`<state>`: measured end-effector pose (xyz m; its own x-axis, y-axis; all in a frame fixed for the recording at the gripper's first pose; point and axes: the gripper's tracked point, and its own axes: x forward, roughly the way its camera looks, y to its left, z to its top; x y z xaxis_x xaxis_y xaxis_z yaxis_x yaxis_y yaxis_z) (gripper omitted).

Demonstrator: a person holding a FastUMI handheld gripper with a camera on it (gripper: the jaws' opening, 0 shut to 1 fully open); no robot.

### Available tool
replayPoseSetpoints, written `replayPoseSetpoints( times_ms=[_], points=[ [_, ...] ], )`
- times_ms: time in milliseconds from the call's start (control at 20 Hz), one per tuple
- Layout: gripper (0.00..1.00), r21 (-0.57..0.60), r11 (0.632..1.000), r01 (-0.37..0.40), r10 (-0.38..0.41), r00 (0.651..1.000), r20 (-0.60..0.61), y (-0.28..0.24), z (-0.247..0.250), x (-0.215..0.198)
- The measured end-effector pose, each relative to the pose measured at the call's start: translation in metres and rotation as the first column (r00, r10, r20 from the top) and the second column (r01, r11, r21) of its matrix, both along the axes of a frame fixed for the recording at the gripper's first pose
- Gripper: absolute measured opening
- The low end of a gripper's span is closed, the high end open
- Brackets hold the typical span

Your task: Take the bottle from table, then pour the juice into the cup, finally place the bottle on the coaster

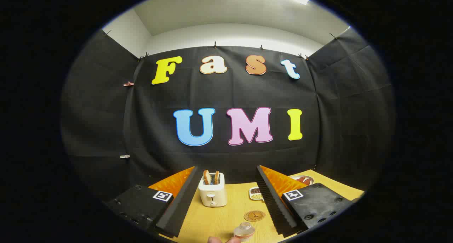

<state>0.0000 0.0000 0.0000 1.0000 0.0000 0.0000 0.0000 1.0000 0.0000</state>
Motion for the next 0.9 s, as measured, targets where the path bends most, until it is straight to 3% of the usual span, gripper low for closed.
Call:
replayPoseSetpoints(
  times_ms=[900],
  points=[
    [0.97,0.009,1.000,0.003,-0.003,1.000,-0.005,0.0014,-0.0027,0.0020]
  ],
)
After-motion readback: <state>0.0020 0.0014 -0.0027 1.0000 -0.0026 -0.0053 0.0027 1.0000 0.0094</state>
